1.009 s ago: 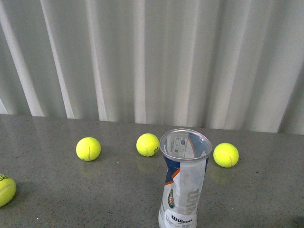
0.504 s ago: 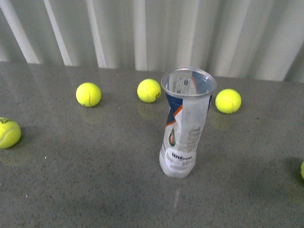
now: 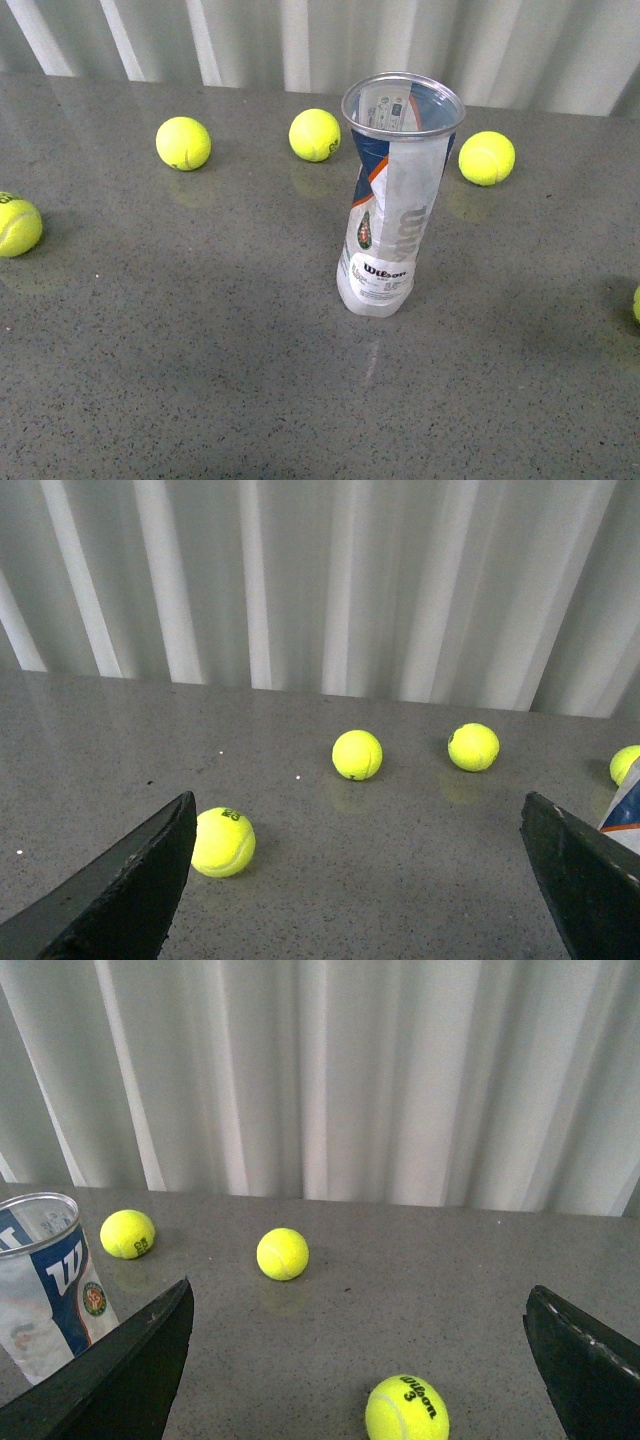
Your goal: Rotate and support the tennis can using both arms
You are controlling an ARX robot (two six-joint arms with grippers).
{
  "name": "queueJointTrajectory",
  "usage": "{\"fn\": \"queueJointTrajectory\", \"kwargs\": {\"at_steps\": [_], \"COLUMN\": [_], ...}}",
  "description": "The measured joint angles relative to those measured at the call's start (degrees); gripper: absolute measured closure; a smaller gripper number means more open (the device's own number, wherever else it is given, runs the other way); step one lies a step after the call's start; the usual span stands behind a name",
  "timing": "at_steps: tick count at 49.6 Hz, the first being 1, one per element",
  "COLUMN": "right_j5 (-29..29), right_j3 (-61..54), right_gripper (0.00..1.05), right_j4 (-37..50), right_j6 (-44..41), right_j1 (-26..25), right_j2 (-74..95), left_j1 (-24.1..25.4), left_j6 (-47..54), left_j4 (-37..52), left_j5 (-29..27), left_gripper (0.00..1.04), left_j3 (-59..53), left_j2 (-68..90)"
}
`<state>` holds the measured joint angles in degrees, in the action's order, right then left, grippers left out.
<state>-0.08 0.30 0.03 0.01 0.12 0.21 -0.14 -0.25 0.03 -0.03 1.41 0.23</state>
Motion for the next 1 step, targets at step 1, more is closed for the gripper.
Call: {"fn": "queueJointTrajectory", "kwargs": {"at_steps": [1], "right_j5": [0.0], "right_j3": [0.0], "right_gripper": [0.07], "right_j4": [0.0], "right_j6": [0.0], "right_j1": [0.0], "right_j2": [0.0], "left_j1": [0.0], "left_j6": [0.0], "left_j4": [0.0], "left_j5": [0.0], "left_gripper": [0.07], "left_j3": [0.0], "left_j2": [0.0]}}
